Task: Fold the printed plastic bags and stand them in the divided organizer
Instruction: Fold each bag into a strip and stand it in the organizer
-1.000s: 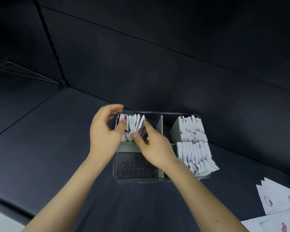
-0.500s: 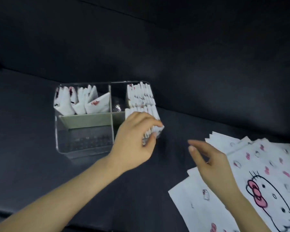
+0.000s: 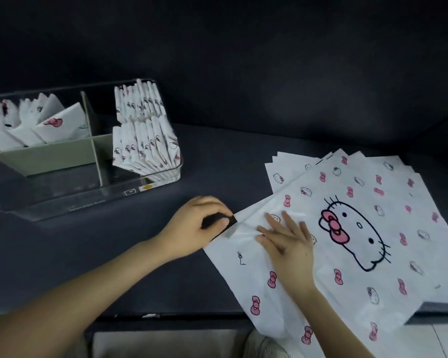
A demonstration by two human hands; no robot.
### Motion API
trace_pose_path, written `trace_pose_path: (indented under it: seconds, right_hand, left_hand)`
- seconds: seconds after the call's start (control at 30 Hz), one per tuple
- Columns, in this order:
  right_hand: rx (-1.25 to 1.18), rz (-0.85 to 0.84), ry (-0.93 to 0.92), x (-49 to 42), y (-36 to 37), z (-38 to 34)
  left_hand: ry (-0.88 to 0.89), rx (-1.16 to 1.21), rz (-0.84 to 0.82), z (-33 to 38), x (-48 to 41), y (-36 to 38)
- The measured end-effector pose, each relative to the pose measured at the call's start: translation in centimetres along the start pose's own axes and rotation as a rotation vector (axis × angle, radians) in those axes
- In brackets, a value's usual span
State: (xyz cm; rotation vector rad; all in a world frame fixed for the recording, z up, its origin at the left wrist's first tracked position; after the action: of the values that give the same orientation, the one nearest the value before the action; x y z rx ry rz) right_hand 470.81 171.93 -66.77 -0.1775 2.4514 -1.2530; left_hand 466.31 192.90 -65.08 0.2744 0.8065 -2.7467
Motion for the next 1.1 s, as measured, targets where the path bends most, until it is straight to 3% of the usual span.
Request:
trace_pose_path:
  seconds: [0.17,0.3,0.43,0.57,0.73,0.9,1.0,1.1]
  right_hand:
    - [-0.483,-0.226,0.26,-0.8,-0.7,-2.7]
    - [-0.721,-0.48,0.444,-1.5,-2.1,-4.7]
    - [-0.754,-0.546,0.488,-1.8,-2.5,-5.0]
    - [-0.756,-0.479,0.496,-3.9,-5.0,-3.1]
    - [-0.815,-0.423,0.627,-5.3,-9.6,3.3]
    - [-0.767,-0.171,0.792,-3.6,-10.2,5.7]
    - [-0.85,-0.12,0.891,-2.6,-9.0,7.2]
    - [-0.759,-0.088,0.887,-1.8,-9.5,7.8]
  left_hand:
    - [-0.216,0.239,0.008,0.1,0.4,-2.6]
    - [-0.043,0.096,-0.133,-0.1,0.3,-3.7]
    - [-0.018,0.124,-0.154,0.1,0.1,-2.4]
    - [-0.225,0.117,0.066,0.1,-0.2,-0.8]
    - [-0.348,-0.114,0.311,-0.9,-1.1,-0.3]
    - [-0.372,-0.345,0.361,-1.1,-2.9,0.2]
    - [-0.384,-0.374,0.371,-1.6,-3.4,0.6]
    - [-0.396,-0.365,0.38,-1.8,-3.6,0.8]
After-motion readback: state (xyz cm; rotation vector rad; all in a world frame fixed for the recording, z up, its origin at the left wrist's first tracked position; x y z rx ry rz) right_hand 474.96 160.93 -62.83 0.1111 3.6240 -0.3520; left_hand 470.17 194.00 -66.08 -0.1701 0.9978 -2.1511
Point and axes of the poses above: each hand's wrist, its own x-axis away from the middle knuckle, its own y-axis out of the palm, z = x × y, the point moved 3 cm from there along -x, towards the middle knuckle, and after that the axes turned 14 degrees about z, right-handed, at the moved point
